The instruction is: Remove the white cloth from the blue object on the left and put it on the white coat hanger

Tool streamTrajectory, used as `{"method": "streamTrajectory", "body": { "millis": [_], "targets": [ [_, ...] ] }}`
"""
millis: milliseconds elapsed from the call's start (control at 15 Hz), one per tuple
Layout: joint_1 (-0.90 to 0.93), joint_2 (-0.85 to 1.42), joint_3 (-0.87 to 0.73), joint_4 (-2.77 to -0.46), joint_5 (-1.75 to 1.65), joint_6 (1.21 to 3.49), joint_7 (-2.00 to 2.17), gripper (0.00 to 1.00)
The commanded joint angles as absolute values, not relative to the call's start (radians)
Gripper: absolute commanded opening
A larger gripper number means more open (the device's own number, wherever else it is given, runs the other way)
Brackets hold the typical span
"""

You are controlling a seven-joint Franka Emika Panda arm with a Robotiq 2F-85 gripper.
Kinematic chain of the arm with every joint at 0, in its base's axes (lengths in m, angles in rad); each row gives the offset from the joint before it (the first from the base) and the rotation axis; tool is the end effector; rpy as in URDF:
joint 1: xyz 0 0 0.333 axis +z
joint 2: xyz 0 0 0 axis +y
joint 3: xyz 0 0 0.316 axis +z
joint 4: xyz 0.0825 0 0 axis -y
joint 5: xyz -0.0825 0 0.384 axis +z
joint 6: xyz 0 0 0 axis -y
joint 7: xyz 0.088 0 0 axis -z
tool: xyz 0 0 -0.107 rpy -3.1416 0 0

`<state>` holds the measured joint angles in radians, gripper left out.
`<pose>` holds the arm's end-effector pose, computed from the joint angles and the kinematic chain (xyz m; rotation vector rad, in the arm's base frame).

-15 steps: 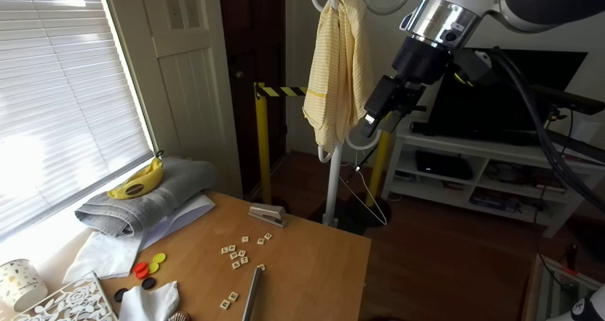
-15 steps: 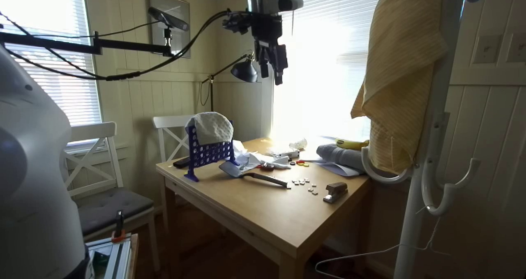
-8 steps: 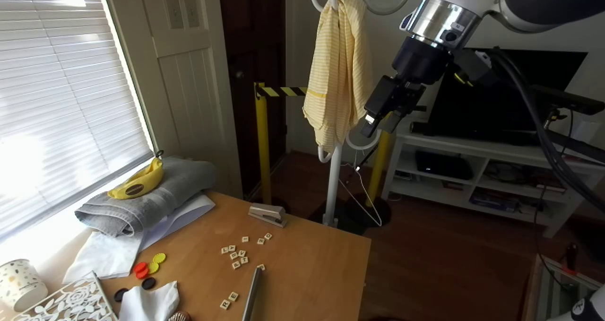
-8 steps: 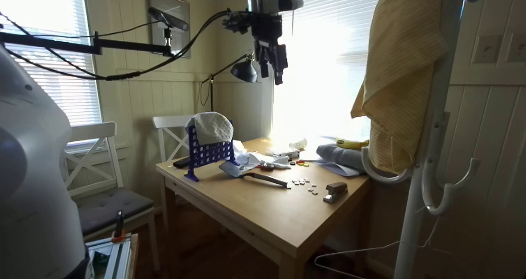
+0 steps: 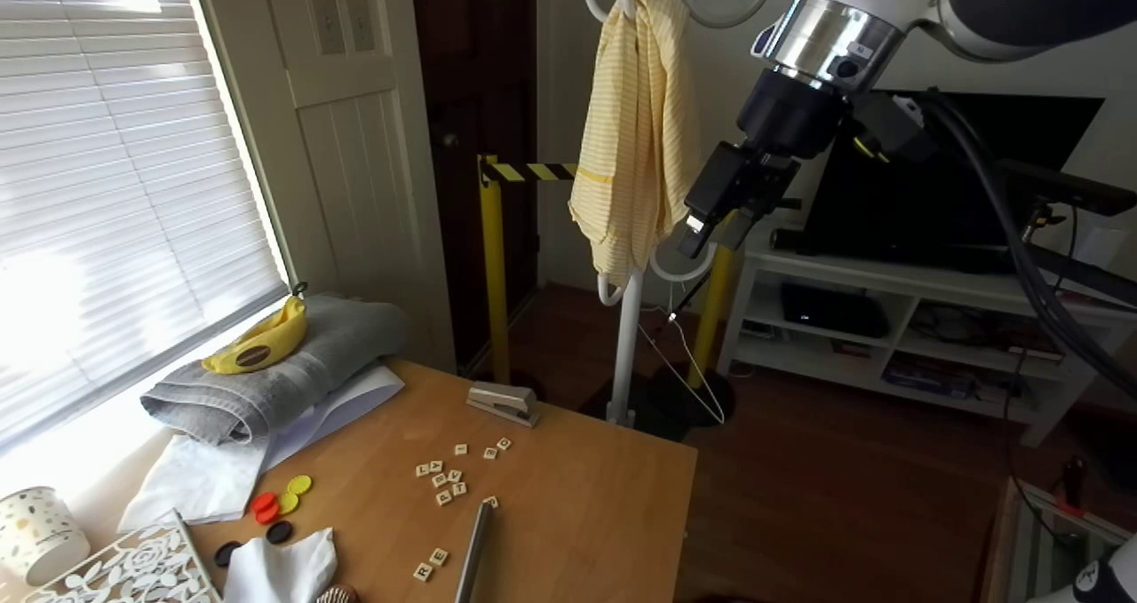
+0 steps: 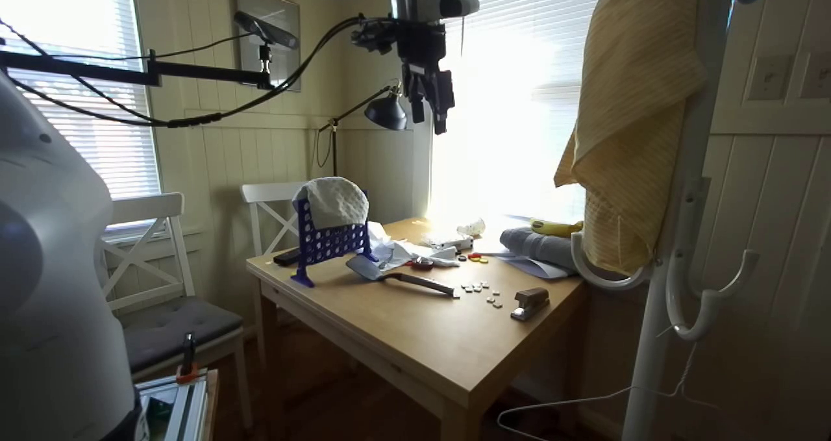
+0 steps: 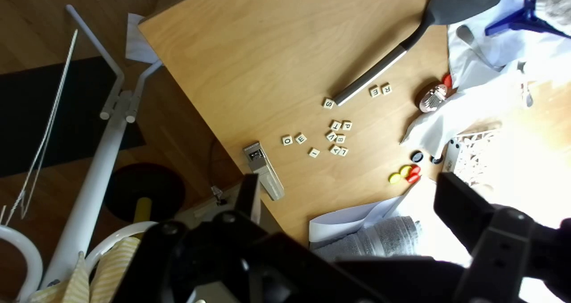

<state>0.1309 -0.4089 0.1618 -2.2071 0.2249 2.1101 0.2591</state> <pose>0.4358 0.1519 0.5725 -2.8943 0.0801 -0.3774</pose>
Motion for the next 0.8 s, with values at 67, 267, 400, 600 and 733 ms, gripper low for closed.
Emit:
{"method": "streamTrajectory", "body": {
  "millis": [67,267,400,600,733],
  "targets": [
    [0.129,-0.408,0.163,-2.205,0.225,2.108,0.259,1.0],
    [0.129,-0.408,0.163,-2.205,0.225,2.108,0.259,1.0],
    [0.186,-0.398,0.139,-2.225,0.301,2.17,0.106,1.0],
    [0.252,-0.353,0.151,-2.254,0.399,2.26,-0.009,1.0],
    [0.31,-0.311,0.153,-2.272,0.497,2.304,-0.096,1.0]
  ]
}}
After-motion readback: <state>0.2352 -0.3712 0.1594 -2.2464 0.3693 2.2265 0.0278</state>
